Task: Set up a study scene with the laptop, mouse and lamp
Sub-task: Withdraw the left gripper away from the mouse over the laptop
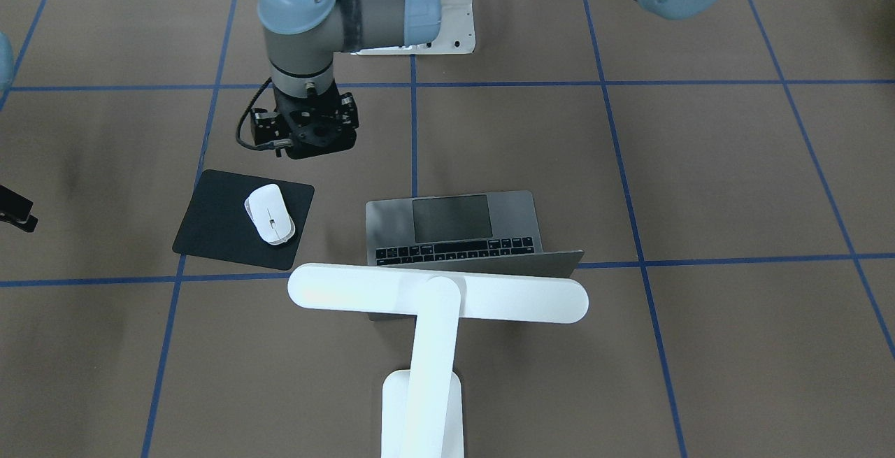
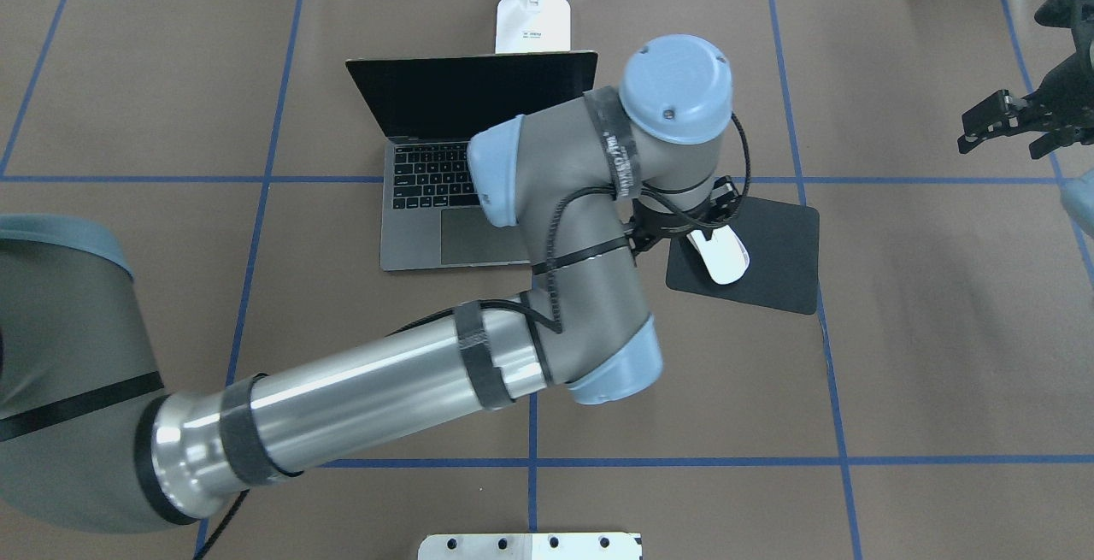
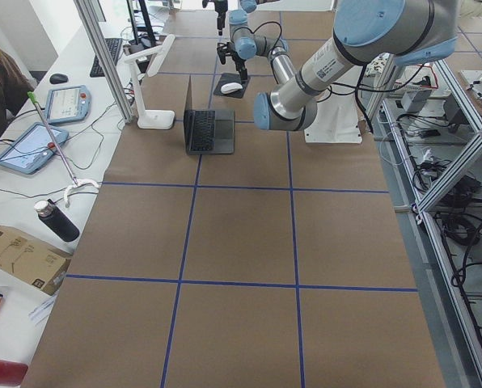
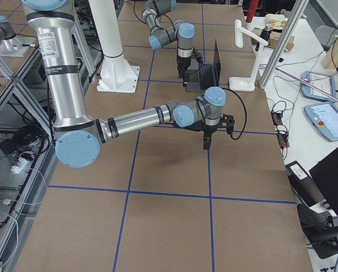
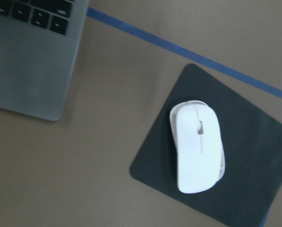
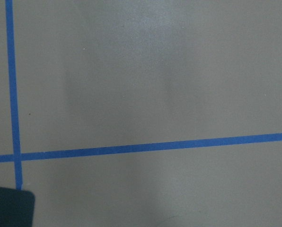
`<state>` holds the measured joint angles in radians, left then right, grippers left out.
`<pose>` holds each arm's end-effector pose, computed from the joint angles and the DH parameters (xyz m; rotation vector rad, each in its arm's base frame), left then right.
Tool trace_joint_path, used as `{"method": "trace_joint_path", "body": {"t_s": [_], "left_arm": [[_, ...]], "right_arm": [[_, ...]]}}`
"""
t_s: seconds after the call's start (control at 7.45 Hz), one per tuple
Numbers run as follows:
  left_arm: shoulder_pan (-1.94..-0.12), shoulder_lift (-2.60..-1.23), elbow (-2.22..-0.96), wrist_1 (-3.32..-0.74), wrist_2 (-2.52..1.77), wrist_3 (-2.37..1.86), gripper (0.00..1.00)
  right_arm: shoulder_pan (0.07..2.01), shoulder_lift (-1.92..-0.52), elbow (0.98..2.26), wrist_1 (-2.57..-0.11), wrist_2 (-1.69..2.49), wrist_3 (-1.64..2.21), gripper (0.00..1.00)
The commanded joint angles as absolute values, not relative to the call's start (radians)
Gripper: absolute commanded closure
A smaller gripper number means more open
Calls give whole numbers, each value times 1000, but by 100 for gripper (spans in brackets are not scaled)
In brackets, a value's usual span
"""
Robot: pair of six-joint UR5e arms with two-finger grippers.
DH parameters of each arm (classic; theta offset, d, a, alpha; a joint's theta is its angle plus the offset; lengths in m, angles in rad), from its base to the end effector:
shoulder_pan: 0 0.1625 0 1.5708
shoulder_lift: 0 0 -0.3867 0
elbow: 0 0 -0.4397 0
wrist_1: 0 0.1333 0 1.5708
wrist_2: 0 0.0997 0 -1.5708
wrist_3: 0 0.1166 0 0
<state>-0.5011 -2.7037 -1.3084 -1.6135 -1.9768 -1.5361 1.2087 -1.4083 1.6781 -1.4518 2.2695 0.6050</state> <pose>0.6416 -0.4509 -0.0232 -0.1256 0.9691 -0.2435 -0.1624 -0.5934 0.4717 0.0094 -0.7836 0.0945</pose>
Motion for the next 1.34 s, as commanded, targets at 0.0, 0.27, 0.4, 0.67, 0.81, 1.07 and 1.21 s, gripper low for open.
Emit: {"method": "trace_joint_path", "body": {"t_s": [0.0,0.27,0.4,0.67,0.81,1.07,1.21], "left_arm": [[-579,-2407,-1651,-1532,-1993,-1291,1],[-685,-2207,-1773,-1531,-1996,-1070,1],[-745,-2109,-1837,-1507,-2003,-940,1],[-932,-1976,-1873,-1497,-2147,-690,1],[-1025,-1906,-1870,-1496,-2182,-532,1],[-1219,-1774,-1846,-1497,-2198,-241,1],[-1326,-1746,-1798,-1488,-2245,-84,1]], "right_arm": [[1209,-1407,1678,-1450,2269,604,0],[1209,-1408,1680,-1448,2264,603,0],[1215,-1413,1680,-1448,2267,594,0],[1267,-1443,1683,-1443,2276,560,0],[1299,-1475,1687,-1448,2278,463,0],[1405,-1532,1680,-1456,2276,279,0],[1452,-1557,1678,-1474,2276,185,0]]}}
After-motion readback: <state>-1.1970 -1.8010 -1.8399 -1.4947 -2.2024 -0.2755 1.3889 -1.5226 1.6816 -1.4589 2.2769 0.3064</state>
